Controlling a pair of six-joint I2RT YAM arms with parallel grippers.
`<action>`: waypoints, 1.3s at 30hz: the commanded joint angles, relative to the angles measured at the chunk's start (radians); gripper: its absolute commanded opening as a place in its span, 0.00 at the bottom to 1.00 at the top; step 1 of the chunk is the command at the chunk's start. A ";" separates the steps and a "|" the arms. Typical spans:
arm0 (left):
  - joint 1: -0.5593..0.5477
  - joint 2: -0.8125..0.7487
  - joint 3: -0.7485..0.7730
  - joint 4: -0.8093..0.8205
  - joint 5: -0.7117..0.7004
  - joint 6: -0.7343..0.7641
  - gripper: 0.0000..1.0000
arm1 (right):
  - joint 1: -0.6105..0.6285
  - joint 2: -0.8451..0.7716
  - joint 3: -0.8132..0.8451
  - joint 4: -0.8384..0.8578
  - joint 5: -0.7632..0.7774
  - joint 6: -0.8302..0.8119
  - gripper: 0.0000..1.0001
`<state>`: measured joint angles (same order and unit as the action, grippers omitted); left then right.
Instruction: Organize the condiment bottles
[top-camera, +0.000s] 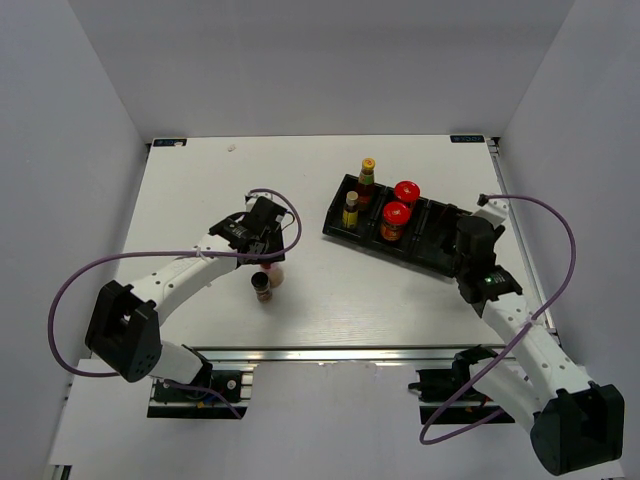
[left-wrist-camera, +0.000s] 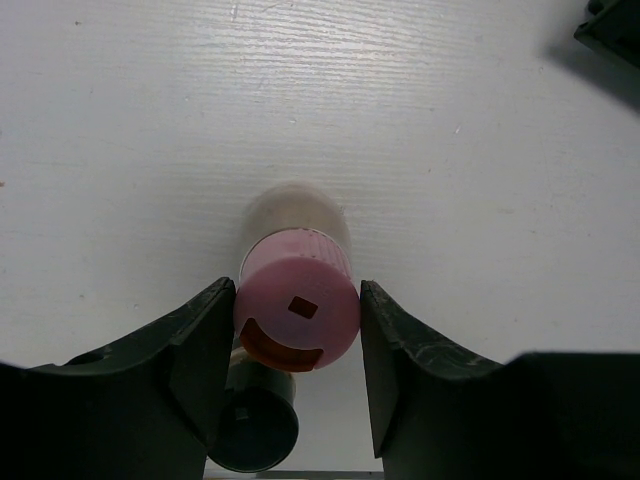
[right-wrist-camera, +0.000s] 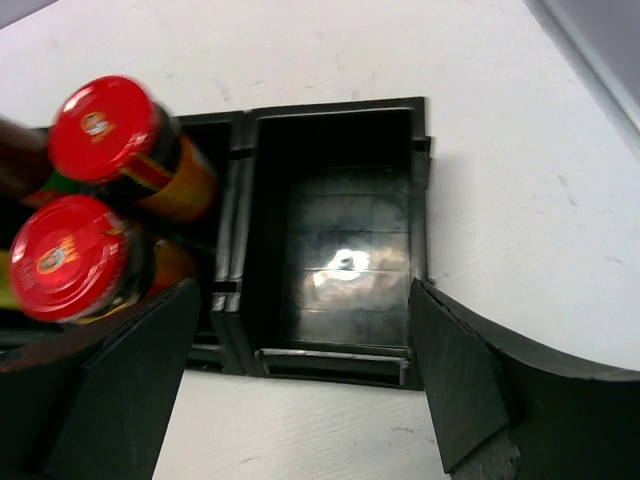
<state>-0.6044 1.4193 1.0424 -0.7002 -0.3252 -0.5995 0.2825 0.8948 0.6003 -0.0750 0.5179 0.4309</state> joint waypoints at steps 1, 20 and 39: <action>-0.005 -0.022 0.018 0.021 0.034 0.027 0.37 | -0.002 -0.037 0.001 0.104 -0.147 -0.055 0.89; -0.017 -0.072 0.084 0.137 0.314 0.132 0.29 | 0.308 0.183 0.070 0.402 -1.076 -0.536 0.89; -0.047 -0.095 0.071 0.177 0.379 0.125 0.28 | 0.483 0.578 0.187 0.655 -0.947 -0.572 0.89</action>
<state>-0.6449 1.3575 1.1122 -0.5587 0.0208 -0.4820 0.7601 1.4681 0.7536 0.4736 -0.4652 -0.1349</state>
